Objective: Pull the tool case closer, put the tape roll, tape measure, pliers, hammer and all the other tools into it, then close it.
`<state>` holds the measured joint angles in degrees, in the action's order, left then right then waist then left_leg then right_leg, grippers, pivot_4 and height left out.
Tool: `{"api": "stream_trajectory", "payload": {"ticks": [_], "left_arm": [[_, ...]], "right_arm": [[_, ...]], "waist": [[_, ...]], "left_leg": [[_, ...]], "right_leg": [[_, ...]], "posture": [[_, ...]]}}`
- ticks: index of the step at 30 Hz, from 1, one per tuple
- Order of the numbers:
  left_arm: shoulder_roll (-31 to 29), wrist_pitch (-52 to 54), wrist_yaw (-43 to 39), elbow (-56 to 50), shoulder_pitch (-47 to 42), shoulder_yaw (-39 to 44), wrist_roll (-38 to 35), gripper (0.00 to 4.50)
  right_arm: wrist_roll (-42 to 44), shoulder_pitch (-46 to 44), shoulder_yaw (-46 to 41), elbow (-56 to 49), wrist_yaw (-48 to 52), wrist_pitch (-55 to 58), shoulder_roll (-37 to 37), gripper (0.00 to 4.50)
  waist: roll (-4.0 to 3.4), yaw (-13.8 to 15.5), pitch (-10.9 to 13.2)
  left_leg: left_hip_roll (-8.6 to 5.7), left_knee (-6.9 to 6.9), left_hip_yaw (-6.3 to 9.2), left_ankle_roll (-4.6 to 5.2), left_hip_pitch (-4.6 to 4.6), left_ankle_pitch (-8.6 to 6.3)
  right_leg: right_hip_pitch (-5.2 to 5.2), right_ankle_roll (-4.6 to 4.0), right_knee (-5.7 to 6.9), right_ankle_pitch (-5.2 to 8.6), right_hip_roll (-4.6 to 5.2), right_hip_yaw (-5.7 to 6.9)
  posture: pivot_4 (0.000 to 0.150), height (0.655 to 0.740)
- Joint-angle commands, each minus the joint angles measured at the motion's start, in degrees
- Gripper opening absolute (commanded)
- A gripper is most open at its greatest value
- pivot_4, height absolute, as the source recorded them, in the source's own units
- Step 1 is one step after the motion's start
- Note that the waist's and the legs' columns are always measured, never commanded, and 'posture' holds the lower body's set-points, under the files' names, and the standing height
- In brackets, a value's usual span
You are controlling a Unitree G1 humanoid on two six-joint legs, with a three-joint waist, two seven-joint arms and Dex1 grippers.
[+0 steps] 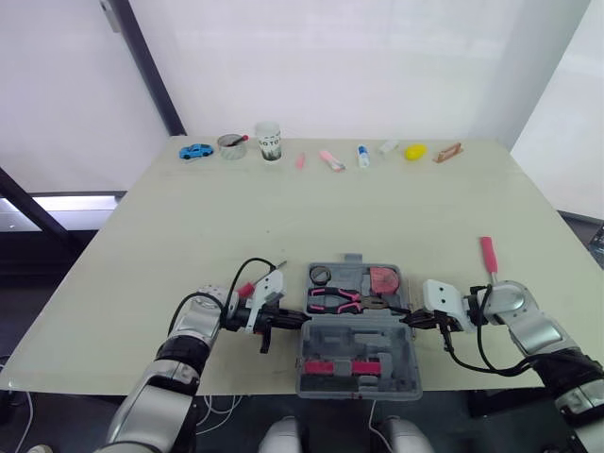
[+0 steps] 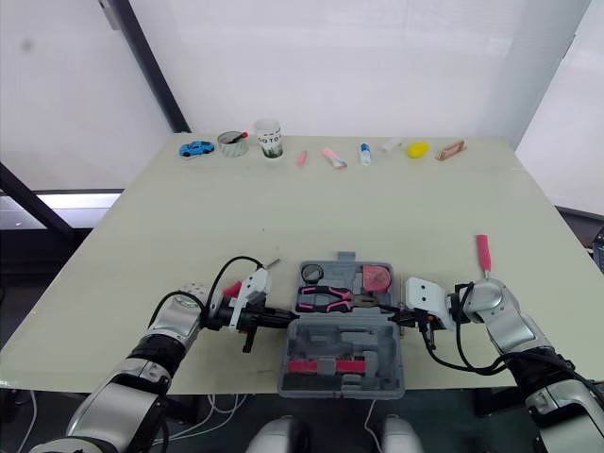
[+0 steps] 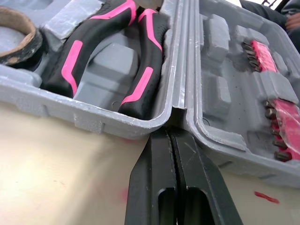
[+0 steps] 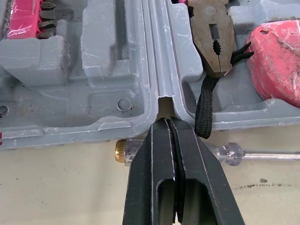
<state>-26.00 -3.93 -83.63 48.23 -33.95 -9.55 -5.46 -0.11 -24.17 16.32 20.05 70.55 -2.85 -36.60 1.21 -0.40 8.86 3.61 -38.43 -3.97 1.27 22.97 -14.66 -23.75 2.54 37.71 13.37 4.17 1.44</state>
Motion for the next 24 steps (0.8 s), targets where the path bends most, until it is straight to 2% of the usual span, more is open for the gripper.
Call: {"api": "stream_trajectory", "payload": {"ticks": [1, 15, 24], "left_arm": [[1.05, -2.81, 0.18, 1.05, -2.34, 0.64, -0.17, 0.05], [1.95, -5.66, 5.49, 1.56, -1.18, 3.09, -0.15, 0.05], [1.11, -4.65, 5.34, -1.38, 1.22, 3.48, -0.64, 0.05]], "right_arm": [[1.15, -1.54, -1.23, -1.13, -1.48, -1.04, 1.64, 0.0], [0.22, -1.67, -1.87, -0.34, -4.57, -1.92, 2.84, 0.0], [-0.23, -2.67, -1.42, 1.98, -5.12, -2.78, 4.05, 0.0]], "waist": [[0.01, -0.16, 0.0], [0.01, -0.3, 0.01], [0.01, -0.5, 0.01]], "left_leg": [[0.0, 0.0, 0.01, 0.0, 0.0, 0.0], [0.0, 0.01, 0.02, 0.0, 0.01, 0.0], [0.0, 0.02, 0.03, 0.0, -0.03, 0.0]], "right_leg": [[0.0, 0.0, 0.0, 0.0, 0.0, 0.0], [-0.01, 0.0, 0.01, 0.0, -0.01, 0.0], [-0.01, 0.0, 0.03, 0.0, -0.03, -0.01]], "posture": [[0.15, 0.74], [0.15, 0.74], [0.15, 0.74]]}}
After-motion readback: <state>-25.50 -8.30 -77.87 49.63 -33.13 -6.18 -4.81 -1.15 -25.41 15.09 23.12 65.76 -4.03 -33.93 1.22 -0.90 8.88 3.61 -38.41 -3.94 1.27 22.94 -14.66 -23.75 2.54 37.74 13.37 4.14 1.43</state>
